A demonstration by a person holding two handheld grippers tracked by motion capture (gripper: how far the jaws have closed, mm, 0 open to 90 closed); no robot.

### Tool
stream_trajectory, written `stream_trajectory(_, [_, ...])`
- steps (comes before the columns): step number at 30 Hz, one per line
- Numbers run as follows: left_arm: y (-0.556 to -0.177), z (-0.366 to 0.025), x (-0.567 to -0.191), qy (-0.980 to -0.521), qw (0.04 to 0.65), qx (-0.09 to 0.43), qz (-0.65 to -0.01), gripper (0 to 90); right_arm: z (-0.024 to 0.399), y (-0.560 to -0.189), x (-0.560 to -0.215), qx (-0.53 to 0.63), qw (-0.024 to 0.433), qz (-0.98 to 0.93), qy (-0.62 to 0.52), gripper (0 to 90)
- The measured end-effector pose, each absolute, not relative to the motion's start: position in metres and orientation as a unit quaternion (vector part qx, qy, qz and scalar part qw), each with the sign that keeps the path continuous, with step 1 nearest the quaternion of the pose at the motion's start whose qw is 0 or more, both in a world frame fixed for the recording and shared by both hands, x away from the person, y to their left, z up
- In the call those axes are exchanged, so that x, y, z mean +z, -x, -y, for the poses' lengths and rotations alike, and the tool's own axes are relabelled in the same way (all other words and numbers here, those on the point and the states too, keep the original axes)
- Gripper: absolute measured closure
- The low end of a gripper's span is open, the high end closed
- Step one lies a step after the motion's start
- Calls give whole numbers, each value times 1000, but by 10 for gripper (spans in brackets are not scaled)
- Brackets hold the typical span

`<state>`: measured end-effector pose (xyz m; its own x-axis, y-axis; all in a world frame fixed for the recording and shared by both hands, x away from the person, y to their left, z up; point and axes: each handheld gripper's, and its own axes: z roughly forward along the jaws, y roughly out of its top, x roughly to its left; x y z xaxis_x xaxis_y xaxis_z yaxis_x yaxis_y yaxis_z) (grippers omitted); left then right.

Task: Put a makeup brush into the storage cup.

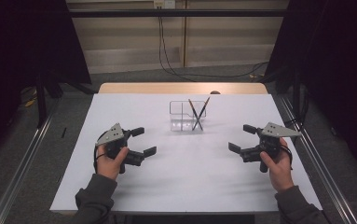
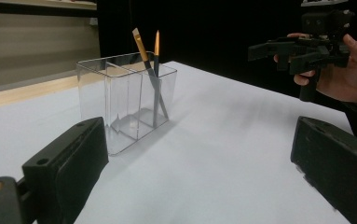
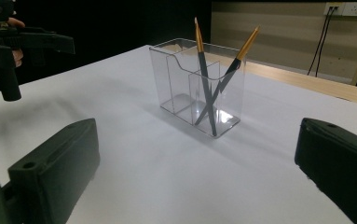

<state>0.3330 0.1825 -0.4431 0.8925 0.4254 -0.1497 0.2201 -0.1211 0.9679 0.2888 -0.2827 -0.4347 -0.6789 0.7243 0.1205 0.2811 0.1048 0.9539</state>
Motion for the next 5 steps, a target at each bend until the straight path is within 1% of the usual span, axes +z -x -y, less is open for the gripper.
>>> stream_trajectory(5, [-333, -183, -443, -741, 629, 81, -221, 37, 283, -289, -436, 570, 194, -717, -351, 0])
